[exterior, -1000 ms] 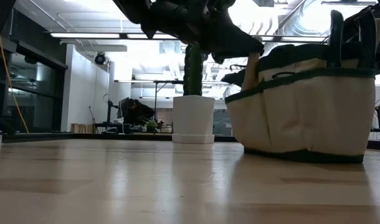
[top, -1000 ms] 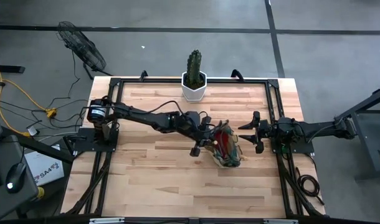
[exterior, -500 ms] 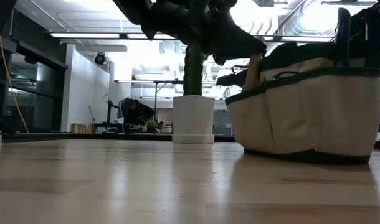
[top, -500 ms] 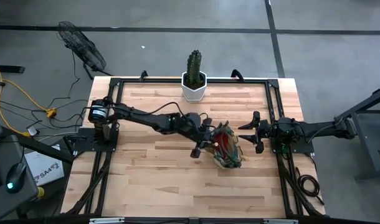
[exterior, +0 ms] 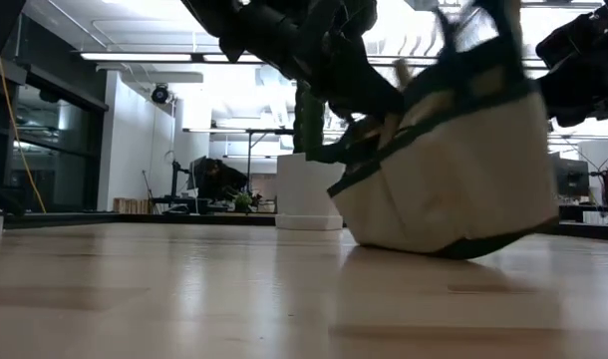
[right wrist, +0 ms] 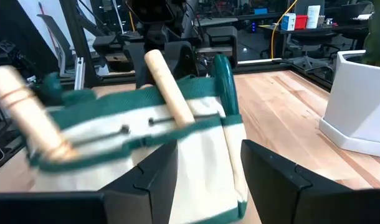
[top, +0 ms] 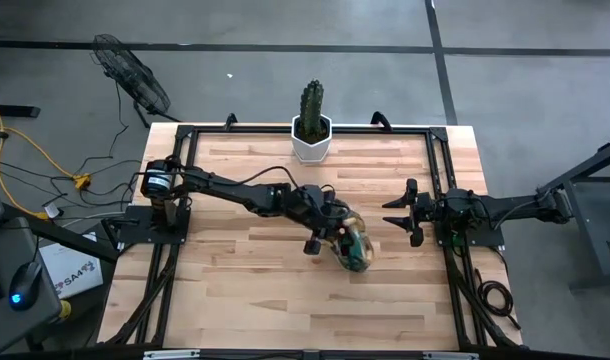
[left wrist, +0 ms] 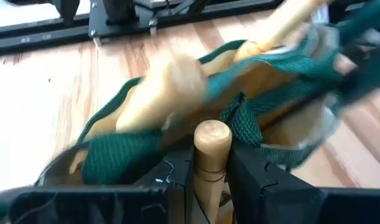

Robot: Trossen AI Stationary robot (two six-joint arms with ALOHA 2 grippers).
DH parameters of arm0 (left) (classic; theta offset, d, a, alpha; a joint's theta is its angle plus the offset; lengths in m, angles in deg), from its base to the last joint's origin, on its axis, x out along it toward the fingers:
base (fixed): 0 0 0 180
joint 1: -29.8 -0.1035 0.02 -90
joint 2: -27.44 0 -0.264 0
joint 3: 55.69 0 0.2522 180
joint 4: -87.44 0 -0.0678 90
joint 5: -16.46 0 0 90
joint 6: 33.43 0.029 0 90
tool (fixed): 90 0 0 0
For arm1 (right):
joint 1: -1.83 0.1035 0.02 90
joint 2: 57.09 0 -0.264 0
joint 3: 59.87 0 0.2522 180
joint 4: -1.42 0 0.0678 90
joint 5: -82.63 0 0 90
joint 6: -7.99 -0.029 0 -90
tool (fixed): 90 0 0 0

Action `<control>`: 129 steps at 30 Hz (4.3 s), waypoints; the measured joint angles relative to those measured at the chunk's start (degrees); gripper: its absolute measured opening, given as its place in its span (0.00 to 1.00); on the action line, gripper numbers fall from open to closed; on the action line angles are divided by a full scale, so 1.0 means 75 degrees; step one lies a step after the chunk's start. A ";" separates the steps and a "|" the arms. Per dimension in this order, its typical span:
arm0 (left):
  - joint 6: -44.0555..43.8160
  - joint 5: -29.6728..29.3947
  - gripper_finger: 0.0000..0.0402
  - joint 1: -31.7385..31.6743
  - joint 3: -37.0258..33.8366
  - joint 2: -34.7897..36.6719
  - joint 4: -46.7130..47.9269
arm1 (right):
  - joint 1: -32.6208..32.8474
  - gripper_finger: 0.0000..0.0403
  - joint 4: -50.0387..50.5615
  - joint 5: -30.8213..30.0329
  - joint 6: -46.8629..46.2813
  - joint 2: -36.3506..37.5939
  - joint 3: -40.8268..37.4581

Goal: Pick & Place Garden tools in Gardening bag
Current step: Put the brown hand rake into the brown gardening bag, then return to Home Position

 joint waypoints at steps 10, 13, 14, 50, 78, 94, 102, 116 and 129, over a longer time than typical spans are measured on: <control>0.0027 -0.0083 0.15 -0.0006 -0.0028 0.0070 -0.0180 | 0.0001 0.42 -0.0003 0.0000 0.0000 0.0000 0.0000; 0.0039 -0.0074 0.15 -0.0006 -0.0029 0.0102 -0.0294 | 0.0001 0.42 -0.0003 0.0000 -0.0001 0.0000 0.0000; 0.0043 -0.0074 0.15 -0.0006 -0.0029 0.0102 -0.0327 | -0.0001 0.42 -0.0003 0.0000 -0.0001 0.0000 0.0000; -0.0012 0.0717 0.33 -0.0006 0.0004 0.0262 -0.0766 | -0.0001 0.42 -0.0006 0.0000 -0.0001 0.0003 0.0000; 0.0031 -0.0445 0.33 -0.0097 -0.0004 0.1486 0.0825 | -0.0001 0.42 -0.0006 0.0001 -0.0001 -0.0017 0.0000; -0.0708 -0.0749 0.33 -0.0631 -0.3109 0.3570 -0.1232 | 0.0001 0.42 0.0005 -0.0001 -0.0001 -0.0152 0.0000; -0.1071 -0.1547 0.33 -0.0662 -0.5821 0.5427 -0.3518 | 0.0002 0.42 -0.0002 0.0000 -0.0001 -0.0166 0.0000; -0.1872 -0.2836 0.33 -0.0659 -0.9147 0.8975 -0.4477 | 0.0001 0.42 -0.0003 0.0000 -0.0001 -0.0166 0.0000; -0.1964 -0.3233 0.33 -0.0656 -0.9719 1.0329 -0.3652 | 0.0002 0.42 -0.0006 0.0000 0.0002 -0.0166 0.0000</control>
